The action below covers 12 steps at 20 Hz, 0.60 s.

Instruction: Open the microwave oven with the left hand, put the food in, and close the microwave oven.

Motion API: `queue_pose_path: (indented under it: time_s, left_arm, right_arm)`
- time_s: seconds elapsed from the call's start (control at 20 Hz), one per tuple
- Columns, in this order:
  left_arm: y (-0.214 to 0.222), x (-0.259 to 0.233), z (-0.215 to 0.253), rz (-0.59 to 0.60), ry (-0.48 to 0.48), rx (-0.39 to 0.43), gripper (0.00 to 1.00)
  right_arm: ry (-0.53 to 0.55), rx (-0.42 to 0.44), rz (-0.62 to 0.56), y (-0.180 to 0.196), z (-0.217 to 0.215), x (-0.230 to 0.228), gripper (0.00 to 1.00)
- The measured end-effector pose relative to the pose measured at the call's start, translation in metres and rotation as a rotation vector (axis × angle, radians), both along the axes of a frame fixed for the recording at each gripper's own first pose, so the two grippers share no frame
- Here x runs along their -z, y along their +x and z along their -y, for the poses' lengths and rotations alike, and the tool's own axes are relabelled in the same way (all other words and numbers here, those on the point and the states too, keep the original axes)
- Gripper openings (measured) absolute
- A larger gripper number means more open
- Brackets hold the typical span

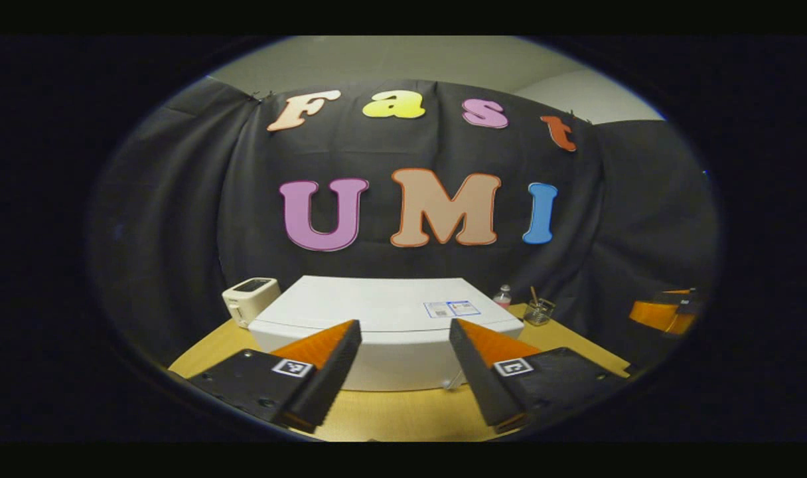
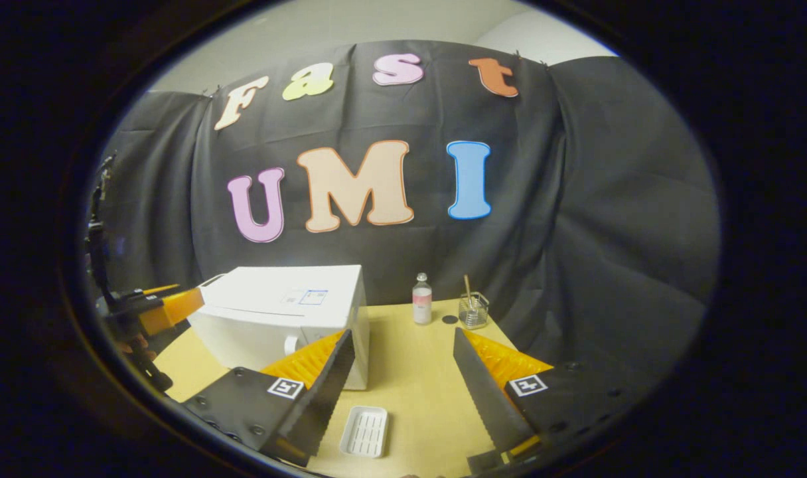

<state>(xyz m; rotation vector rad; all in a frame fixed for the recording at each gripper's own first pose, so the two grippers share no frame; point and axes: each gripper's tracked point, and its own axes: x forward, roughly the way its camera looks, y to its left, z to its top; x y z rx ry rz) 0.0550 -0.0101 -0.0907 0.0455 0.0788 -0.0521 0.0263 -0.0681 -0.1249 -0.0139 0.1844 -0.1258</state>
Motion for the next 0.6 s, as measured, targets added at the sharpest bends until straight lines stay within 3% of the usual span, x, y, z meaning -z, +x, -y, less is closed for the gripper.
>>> queue_pose_path:
  time_s: [0.05,0.6]
  left_arm:
    - [-0.009,-0.012,0.001,0.017,-0.006,0.000,0.99]
    - [-0.027,-0.014,-0.008,-0.021,0.046,-0.006,0.96]
  right_arm:
    - [-0.002,-0.005,0.005,0.000,-0.002,-0.004,0.96]
    - [-0.053,-0.028,0.032,-0.008,-0.008,-0.022,0.92]
